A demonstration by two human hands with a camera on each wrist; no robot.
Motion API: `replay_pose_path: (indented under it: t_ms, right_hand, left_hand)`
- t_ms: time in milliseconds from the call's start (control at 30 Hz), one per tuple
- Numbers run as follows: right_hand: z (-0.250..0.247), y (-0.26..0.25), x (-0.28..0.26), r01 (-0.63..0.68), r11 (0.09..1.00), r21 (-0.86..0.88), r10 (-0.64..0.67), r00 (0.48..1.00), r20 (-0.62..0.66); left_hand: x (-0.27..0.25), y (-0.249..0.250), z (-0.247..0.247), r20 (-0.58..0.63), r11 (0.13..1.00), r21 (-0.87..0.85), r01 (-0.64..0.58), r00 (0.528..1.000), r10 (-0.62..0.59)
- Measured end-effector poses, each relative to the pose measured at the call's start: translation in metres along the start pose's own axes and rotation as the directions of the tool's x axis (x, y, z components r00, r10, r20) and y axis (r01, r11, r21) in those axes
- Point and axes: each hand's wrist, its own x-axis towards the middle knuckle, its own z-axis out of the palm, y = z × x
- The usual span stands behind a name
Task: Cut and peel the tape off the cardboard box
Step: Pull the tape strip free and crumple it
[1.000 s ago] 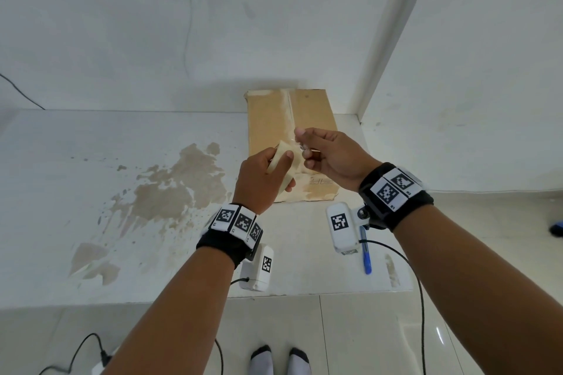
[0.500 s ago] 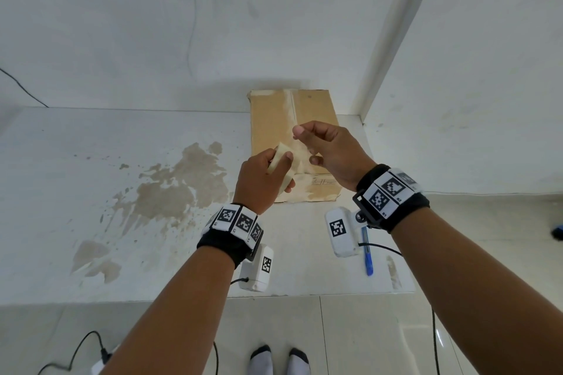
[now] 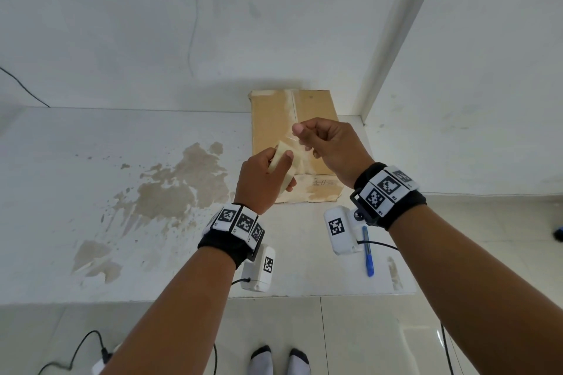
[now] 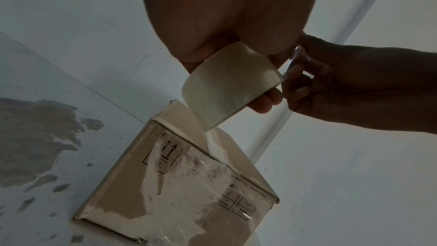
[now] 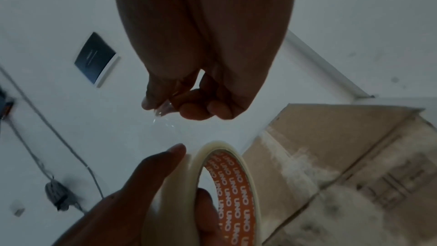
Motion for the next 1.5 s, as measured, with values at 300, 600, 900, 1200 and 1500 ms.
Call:
replay_pose_path:
  t_ms: [300,600,900,1200,1500]
  right_hand:
    - [0.002,0.007,-0.004,-0.236,0.958,0.161,0.181,0.938,0.297]
    - [0.009,0.009,-0.006,-0.206,0.972,0.109,0.185,0.966,0.178]
    - [0.022,0.002,-0.009,-0.197,0.98,-0.027,0.198,0.98,0.013]
    - [0.025,-0.007,-0.011,-0.297,0.926,-0.231,0.263,0.95,-0.168]
    - [0.033,0.001,-0.019,0.137,0.931,-0.337,-0.223,0.947,-0.23]
  left_hand:
    - [-0.001,0.001,-0.002,0.009,1.0,-0.009,-0.023,1.0,0.023]
    - [0.002,-0.003,-0.002,-0.036,0.999,-0.021,-0.026,0.999,0.025]
    - [0.005,-0.009,-0.003,-0.068,0.995,0.049,-0.082,0.994,0.085]
    - [0.003,-0.012,-0.005,-0.156,0.989,0.069,-0.129,0.978,0.139]
    - [0.0,-0.001,-0.005,-0.118,0.982,-0.185,-0.043,0.993,0.021]
